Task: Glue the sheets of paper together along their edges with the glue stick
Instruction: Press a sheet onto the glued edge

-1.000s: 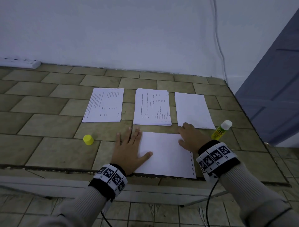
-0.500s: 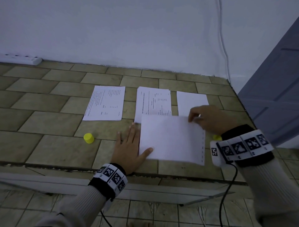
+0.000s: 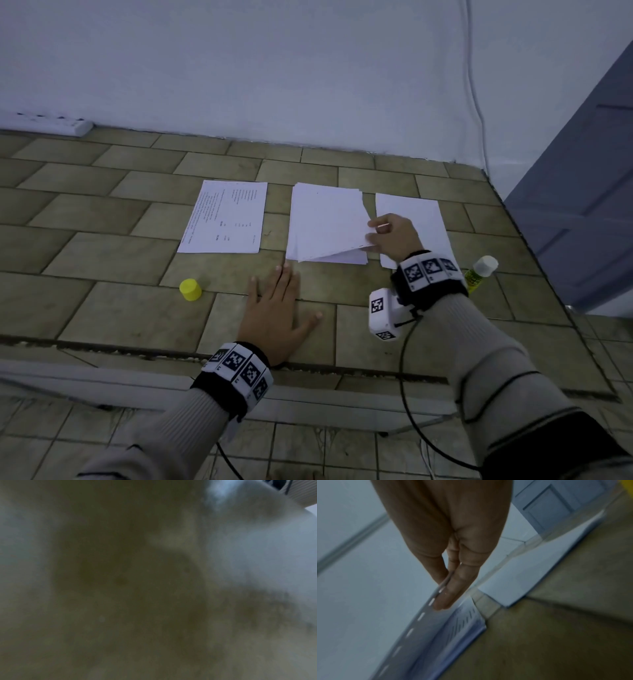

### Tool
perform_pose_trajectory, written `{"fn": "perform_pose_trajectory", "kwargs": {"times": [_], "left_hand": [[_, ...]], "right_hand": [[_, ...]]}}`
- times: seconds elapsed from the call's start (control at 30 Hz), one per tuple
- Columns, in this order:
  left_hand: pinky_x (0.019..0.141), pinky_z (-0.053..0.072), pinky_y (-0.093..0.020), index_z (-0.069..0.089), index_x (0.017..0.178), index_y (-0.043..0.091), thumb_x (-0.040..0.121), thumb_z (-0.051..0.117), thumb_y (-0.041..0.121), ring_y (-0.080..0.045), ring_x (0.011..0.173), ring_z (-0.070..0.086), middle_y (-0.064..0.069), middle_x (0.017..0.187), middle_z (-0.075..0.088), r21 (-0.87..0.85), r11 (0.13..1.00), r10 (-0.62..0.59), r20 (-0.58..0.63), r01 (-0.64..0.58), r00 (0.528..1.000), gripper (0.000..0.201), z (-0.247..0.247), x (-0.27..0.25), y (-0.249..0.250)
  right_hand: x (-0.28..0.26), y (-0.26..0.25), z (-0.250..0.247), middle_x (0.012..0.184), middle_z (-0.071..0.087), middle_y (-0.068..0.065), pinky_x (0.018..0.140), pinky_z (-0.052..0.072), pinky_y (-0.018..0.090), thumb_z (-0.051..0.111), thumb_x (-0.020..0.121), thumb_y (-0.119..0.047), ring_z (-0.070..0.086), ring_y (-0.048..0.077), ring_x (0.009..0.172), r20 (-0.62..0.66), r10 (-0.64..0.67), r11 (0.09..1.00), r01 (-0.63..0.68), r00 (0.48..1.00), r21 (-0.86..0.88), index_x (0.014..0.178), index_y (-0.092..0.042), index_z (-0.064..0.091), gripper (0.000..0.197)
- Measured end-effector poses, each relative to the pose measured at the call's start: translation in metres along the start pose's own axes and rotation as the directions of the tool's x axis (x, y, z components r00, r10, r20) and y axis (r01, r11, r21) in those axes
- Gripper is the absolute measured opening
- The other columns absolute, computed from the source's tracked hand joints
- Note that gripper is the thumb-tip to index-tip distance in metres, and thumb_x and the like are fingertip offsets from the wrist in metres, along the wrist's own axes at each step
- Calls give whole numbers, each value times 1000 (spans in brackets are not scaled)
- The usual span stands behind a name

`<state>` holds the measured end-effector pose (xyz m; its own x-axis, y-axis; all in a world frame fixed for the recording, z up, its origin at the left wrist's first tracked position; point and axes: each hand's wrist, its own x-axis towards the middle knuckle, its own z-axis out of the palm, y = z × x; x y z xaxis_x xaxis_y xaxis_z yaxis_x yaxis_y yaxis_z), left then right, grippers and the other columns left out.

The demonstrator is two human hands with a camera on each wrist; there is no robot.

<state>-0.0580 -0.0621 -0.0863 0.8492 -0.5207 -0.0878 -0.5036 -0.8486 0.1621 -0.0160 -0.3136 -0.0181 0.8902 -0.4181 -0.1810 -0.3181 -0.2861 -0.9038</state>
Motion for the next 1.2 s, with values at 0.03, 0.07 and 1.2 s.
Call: {"fn": "perform_pose_trajectory", "kwargs": {"times": [0.03,0.07,1.2], "left_hand": [[118,-12,-48,-1,156,14,73,-16,81,-13,148,-14,-1,163,-12,3,1000,1,-1,-1,1000,108,-1,0,0],[118,-12,-48,-1,156,14,71,-20,81,-14,149,-14,-1,163,-12,5,1000,1,0,-1,1000,110,-1,-1,0],[114,30,-34,39,146,20,97,48,48,-15,134,39,2,149,43,-525,847,-36,100,84,994,56,-68,8,-9]], "right_hand": [[4,4,9,74,46,3,80,57,46,64,81,7,62,32,83,-23,6,1000,-6,1000,-3,97,-2,61,19],[6,7,16,73,48,0,82,56,46,66,79,4,64,34,86,-48,0,999,-2,999,-40,96,-4,62,19],[-56,-4,-44,106,60,7,75,36,16,63,88,-16,53,13,91,-374,-601,784,431,706,-447,104,-12,61,18]]}}
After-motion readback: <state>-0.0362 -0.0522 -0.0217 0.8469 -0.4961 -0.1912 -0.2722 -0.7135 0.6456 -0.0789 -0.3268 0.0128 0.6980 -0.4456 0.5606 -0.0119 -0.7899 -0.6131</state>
